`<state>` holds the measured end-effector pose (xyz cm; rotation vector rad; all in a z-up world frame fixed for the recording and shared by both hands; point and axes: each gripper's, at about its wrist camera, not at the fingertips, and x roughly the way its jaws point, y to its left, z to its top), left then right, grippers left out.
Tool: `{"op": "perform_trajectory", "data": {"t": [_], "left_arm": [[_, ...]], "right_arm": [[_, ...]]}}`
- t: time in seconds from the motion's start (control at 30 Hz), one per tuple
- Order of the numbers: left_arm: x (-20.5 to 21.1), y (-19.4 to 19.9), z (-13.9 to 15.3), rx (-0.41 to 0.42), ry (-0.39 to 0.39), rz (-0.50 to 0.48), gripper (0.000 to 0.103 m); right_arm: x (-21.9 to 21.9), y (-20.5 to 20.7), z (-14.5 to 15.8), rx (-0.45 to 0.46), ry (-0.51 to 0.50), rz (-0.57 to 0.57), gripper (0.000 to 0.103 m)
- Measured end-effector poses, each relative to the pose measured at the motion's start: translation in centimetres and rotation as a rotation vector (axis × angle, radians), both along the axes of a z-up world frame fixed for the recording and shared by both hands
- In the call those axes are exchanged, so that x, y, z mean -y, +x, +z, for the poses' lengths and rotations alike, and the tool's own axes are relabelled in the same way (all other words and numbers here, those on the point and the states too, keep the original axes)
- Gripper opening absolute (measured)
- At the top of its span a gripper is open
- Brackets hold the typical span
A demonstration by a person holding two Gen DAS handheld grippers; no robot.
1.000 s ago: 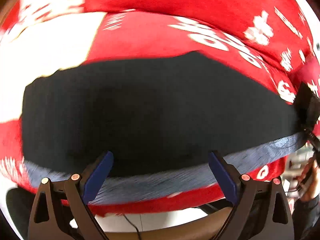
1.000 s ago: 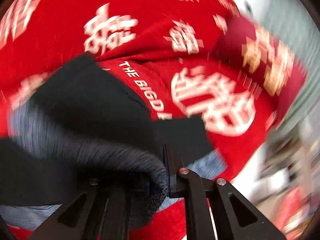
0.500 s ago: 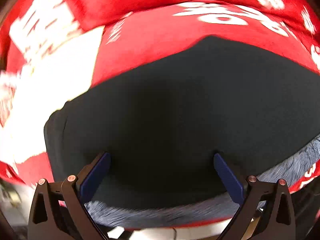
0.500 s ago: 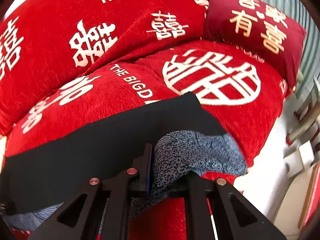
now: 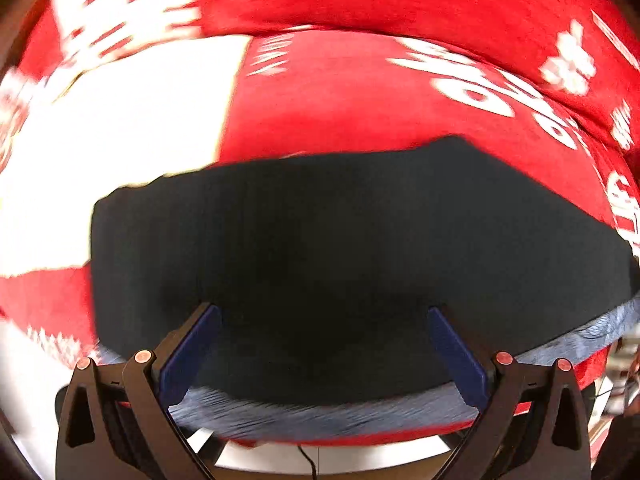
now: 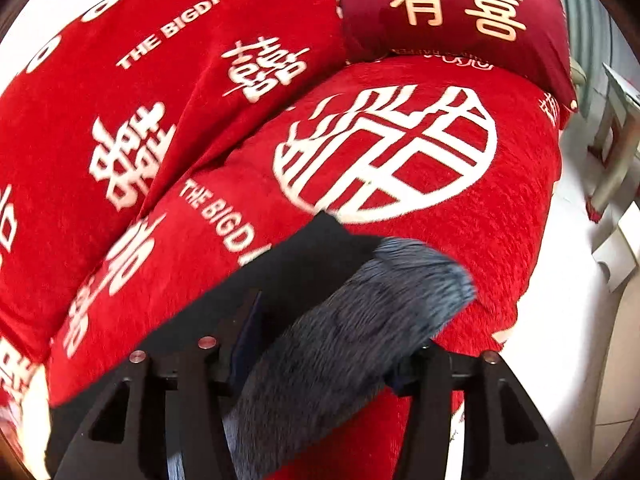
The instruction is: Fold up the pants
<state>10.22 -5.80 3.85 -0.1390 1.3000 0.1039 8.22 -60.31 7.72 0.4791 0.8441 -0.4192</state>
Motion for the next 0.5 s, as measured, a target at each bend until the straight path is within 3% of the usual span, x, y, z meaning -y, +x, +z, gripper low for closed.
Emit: {"op": "perform_trajectory", "data": {"t": [0.03,0.1,0.17,0.23,0.3,0.37,0.5], "left_arm": [[1.9,0.6,0.2,0.007,0.030,-0.039,0.103],[6.1,1.5,0.2,0.038,0.185,-0.123,0.103],[7.9,2.1,-0.4,0.069,0.287,-0.183,0.103],[7.9,2.8,-2.5,0.012,0.344,-0.197,0.103],[5.6,2.3,-2.7,0.028,0.227,-0.151,0.103],[3.0,1.5,-2.9,0.006,0.169,-0.108,0.103],[-0.7,-0.7,-2.3,0.000,0.154,-0.087,0.103]], "right_arm": [[-0.3,0.5,0.4,-0.001,-0.025,0.015,0.048],[-1.7,1.0,1.9,0.008,-0.123,0.042,0.026],[-3.5,1.4,3.6,0.010,-0.251,0.071,0.021],[-4.8,1.8,4.2,-0.008,-0.366,0.092,0.018],[-4.9,2.3,3.5,-0.048,-0.411,0.101,0.017],[-3.4,3.1,1.3,-0.124,-0.386,0.087,0.016],[-0.7,3.3,-3.5,-0.255,-0.277,0.063,0.016]]}}
